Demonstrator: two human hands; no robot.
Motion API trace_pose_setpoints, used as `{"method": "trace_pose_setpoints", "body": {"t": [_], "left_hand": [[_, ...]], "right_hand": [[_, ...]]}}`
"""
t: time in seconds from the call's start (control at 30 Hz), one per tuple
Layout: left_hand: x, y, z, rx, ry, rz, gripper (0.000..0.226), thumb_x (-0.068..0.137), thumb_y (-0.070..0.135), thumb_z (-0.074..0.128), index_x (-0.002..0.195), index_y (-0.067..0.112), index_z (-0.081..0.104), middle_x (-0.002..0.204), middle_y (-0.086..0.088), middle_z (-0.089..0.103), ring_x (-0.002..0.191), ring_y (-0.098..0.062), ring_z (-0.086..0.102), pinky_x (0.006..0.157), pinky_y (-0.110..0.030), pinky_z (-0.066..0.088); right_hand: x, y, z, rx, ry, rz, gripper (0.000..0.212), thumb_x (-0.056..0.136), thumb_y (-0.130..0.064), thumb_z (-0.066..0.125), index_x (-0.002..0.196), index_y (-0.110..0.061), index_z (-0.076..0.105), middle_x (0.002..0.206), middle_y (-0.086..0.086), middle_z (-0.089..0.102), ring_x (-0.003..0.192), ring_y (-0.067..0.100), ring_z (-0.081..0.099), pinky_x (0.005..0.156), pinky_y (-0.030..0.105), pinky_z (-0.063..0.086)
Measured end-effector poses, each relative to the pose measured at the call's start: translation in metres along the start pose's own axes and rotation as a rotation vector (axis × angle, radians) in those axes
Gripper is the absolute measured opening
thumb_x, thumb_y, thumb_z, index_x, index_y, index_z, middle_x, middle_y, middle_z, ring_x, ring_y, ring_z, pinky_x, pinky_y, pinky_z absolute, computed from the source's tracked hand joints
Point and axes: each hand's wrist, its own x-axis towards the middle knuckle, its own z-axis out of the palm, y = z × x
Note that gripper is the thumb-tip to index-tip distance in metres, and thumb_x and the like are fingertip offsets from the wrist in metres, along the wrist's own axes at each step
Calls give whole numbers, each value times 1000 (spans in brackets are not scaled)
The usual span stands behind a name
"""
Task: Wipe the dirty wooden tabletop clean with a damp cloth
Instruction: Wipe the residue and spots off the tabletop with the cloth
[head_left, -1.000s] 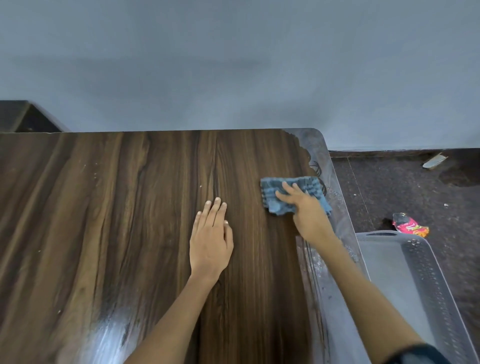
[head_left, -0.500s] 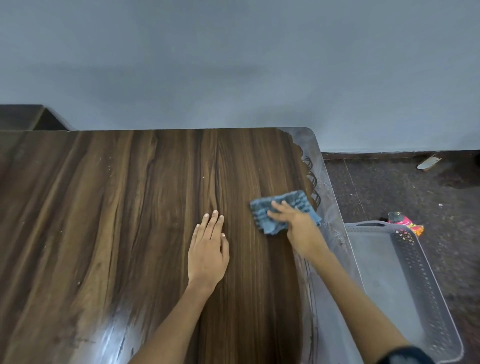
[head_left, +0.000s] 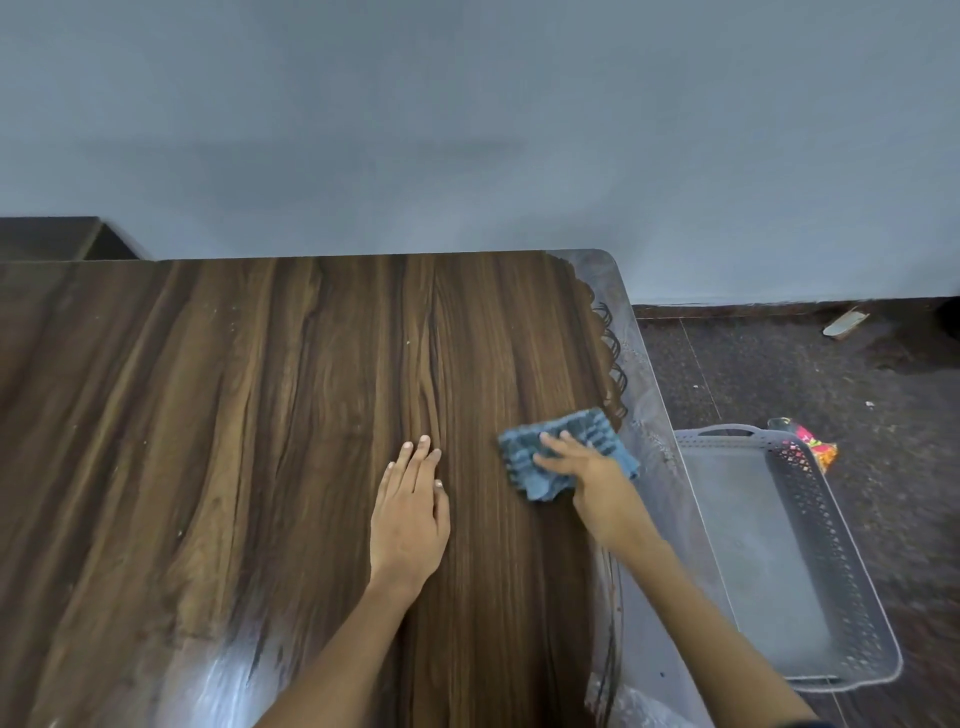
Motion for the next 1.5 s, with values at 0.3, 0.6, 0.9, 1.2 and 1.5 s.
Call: {"method": "trace_pose_setpoints", "body": {"t": [0.3, 0.6, 0.9, 1.2, 1.5], "left_hand": [[-29, -3, -4, 13, -29, -2, 56, 91, 32, 17, 132, 10, 48, 144, -2, 42, 137, -17, 30, 113, -31, 19], [-62, -10, -8, 30, -42, -1, 57, 92, 33, 15, 134, 12, 47, 144, -1, 41, 138, -15, 27, 113, -31, 17], [-80, -9, -13, 61, -70, -5, 55, 91, 30, 19, 132, 9, 48, 143, -5, 44, 136, -20, 34, 111, -34, 22], [-97, -12, -11, 91, -73, -13, 59, 92, 32, 12, 138, 11, 41, 148, -2, 35, 140, -18, 25, 113, -32, 15], [-110, -12, -11, 78, -77, -5, 60, 89, 31, 12, 139, 10, 38, 149, -3, 32, 140, -19, 23, 113, -33, 15]], "right_hand": [[-1, -49, 46, -60, -159, -25, 54, 87, 9, 36, 133, -19, 45, 151, -2, 23, 142, 18, 8, 118, 38, 0], [-47, -11, 8, 63, 4, 65, 46, 79, 19, 48, 116, -6, 60, 131, -6, 42, 134, 24, 32, 116, 41, 19], [-58, -55, 63, -10, -127, -9, 52, 87, 12, 38, 130, -15, 49, 150, 1, 26, 141, 17, 12, 116, 28, 0], [-67, -21, 18, -58, -94, 29, 57, 81, 18, 41, 126, -14, 53, 146, 0, 34, 140, 20, 22, 117, 38, 15], [-131, -74, 86, -59, -224, -35, 58, 87, 8, 41, 134, -25, 43, 151, -7, 22, 141, 10, 8, 118, 35, 5]]}}
